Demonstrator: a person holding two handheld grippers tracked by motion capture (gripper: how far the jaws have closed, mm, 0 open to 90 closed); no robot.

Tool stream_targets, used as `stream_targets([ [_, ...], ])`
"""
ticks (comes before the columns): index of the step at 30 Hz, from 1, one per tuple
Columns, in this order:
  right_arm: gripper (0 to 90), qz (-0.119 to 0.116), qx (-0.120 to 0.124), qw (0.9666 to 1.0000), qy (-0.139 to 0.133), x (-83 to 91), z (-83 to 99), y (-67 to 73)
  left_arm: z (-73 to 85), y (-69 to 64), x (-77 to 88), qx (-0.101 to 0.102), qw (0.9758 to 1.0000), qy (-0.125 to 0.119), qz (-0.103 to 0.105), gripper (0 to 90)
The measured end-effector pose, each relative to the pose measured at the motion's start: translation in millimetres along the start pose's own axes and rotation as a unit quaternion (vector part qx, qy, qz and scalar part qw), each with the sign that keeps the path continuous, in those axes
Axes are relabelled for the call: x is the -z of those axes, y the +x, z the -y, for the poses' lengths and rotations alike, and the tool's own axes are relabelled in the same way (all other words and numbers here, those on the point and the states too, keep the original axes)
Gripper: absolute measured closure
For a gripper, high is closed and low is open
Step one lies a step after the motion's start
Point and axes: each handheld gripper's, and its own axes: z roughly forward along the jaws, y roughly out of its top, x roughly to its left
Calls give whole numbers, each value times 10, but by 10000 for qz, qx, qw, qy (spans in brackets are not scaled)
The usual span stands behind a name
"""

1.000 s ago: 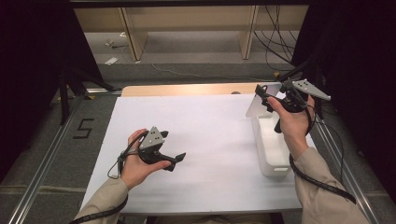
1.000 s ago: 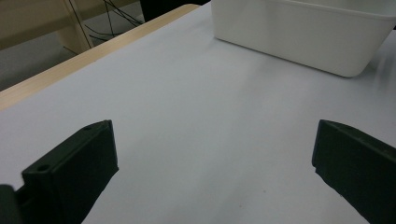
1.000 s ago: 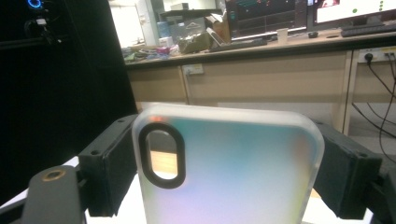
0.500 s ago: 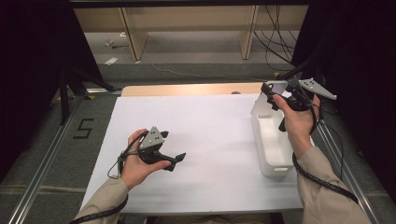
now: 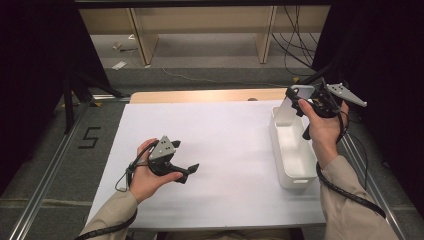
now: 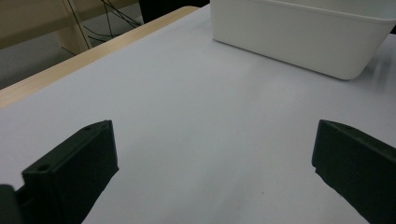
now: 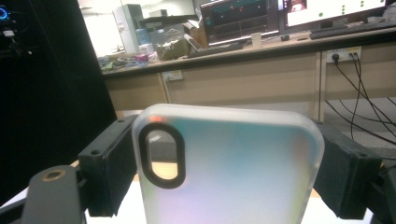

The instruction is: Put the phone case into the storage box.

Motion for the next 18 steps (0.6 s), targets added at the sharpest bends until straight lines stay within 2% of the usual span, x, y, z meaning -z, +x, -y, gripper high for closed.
stream_targets([
  [18,185,179,-40,9998,-35,14,-14,-98,0,0,-3,21,10000,-14,-1,0],
])
